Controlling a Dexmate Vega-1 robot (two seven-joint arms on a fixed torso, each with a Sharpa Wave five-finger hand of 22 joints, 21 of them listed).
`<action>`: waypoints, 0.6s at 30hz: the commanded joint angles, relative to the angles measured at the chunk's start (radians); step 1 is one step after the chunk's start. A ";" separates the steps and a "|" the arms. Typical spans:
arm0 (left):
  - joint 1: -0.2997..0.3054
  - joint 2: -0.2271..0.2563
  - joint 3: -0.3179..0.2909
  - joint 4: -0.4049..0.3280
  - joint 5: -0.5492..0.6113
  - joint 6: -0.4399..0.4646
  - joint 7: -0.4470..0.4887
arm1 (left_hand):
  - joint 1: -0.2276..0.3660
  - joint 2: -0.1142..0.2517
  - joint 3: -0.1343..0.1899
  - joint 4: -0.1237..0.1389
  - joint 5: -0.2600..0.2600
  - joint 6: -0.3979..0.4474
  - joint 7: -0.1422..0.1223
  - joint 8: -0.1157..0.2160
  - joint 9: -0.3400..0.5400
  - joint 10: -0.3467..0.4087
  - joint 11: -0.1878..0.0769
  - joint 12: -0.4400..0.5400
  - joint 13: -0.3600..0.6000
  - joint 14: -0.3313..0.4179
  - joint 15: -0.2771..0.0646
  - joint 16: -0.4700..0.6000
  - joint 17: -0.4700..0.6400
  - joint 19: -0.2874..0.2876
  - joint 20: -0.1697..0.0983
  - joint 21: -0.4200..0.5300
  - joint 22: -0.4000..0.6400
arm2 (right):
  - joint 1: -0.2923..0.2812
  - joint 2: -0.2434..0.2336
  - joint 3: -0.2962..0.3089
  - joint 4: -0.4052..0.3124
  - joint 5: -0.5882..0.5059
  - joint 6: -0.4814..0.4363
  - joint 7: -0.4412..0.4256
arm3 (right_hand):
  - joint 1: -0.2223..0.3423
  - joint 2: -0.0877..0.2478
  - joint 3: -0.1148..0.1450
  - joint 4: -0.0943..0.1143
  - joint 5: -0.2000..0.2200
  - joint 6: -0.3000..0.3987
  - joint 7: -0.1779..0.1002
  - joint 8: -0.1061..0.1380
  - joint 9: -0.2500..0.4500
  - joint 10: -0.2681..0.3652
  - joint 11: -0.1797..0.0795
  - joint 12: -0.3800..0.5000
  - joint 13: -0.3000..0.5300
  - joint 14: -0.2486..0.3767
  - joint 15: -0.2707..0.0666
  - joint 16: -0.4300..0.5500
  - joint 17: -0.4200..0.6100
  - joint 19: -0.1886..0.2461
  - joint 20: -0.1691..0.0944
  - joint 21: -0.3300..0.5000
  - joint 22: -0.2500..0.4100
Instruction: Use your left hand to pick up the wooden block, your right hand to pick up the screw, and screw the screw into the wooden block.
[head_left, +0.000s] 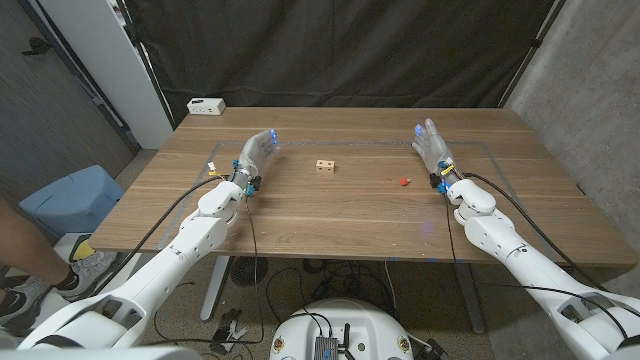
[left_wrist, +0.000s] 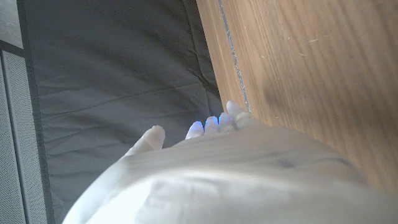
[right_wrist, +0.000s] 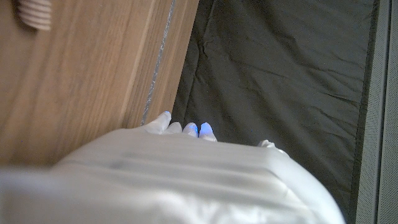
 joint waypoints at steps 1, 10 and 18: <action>-0.024 0.012 0.016 -0.005 0.017 0.035 -0.002 | 0.009 0.061 0.004 -0.005 0.003 0.004 0.004 0.004 0.003 0.002 0.002 0.006 0.003 -0.002 0.011 0.005 0.004 0.004 0.003 0.002 0.005 | 0.006 0.004 -0.004 0.015 -0.004 0.006 0.003 | 0.000 -0.002 0.001 0.004 0.006 0.006 -0.001 0.006 0.002 0.002 -0.011 0.006 0.005 -0.009 -0.006 0.008 0.003 -0.004 -0.049 0.003 0.002; -0.051 0.059 0.046 -0.049 0.088 0.085 0.019 | 0.039 0.032 -0.003 -0.061 -0.001 0.016 -0.035 0.002 0.002 0.022 -0.042 0.010 0.003 0.003 0.035 0.005 0.004 -0.008 0.036 -0.003 0.004 | 0.002 0.001 -0.002 0.020 -0.015 0.020 -0.007 | -0.004 -0.003 0.001 0.002 0.008 0.005 -0.001 0.007 0.002 0.002 -0.013 0.007 0.005 -0.010 -0.004 0.007 0.002 -0.005 -0.049 0.003 0.002; -0.074 0.108 0.076 -0.120 0.185 0.142 0.065 | 0.087 0.004 0.002 -0.134 0.004 0.026 -0.067 0.007 0.002 0.039 -0.084 0.013 0.003 0.005 0.032 0.006 0.006 -0.014 0.048 -0.006 0.003 | -0.011 -0.010 0.007 0.003 -0.014 0.015 -0.020 | -0.006 -0.003 0.002 -0.001 0.010 0.005 -0.002 0.007 0.002 0.002 -0.013 0.007 0.005 -0.011 -0.004 0.007 0.000 -0.006 -0.049 0.002 0.002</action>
